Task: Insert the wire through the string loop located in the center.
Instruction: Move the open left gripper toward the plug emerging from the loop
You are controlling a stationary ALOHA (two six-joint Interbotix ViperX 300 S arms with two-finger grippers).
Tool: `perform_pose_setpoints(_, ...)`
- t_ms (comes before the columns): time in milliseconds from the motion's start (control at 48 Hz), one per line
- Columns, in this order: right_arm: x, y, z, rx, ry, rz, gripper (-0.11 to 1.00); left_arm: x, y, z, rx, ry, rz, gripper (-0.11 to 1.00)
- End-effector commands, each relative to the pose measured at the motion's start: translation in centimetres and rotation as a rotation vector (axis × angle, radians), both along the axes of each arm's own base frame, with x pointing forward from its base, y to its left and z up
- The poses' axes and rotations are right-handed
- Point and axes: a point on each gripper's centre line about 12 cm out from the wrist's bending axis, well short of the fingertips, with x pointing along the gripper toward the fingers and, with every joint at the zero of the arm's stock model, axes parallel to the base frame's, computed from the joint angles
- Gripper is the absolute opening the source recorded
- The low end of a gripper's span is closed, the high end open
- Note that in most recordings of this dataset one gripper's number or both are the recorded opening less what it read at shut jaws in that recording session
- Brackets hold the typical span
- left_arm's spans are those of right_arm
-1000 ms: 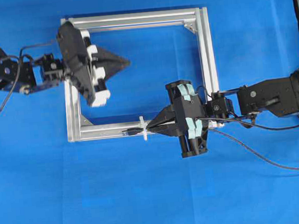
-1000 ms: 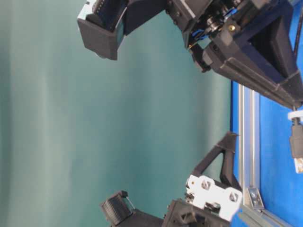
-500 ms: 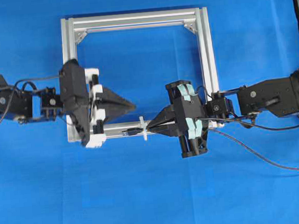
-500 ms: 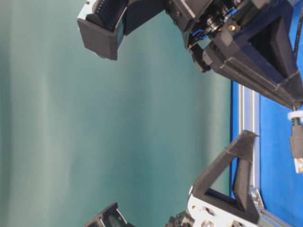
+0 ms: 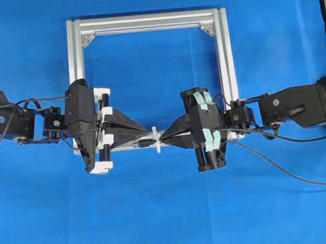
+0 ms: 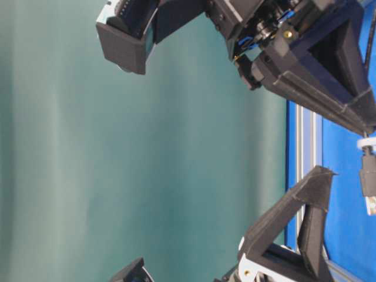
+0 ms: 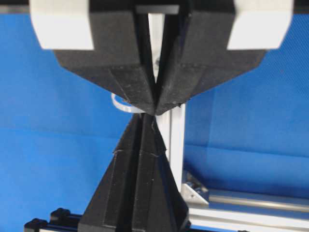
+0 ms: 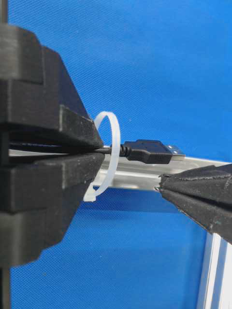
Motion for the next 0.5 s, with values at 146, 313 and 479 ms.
perform_pose_setpoints(146,0.4,0.1,0.8,0.002,-0.032,0.002,-0.02,0.2,-0.5,1.3,-0.006,-0.04,-0.014,0.12)
perform_pose_setpoints(313,0.4,0.1,0.9,0.004,-0.034,0.001,-0.02,0.1,-0.8,1.2,-0.005,-0.035,-0.023,0.61)
perform_pose_setpoints(479,0.4,0.1,0.9,0.003,-0.034,0.001,-0.02,0.0,-1.2,1.0,-0.005,-0.027,-0.034,0.93)
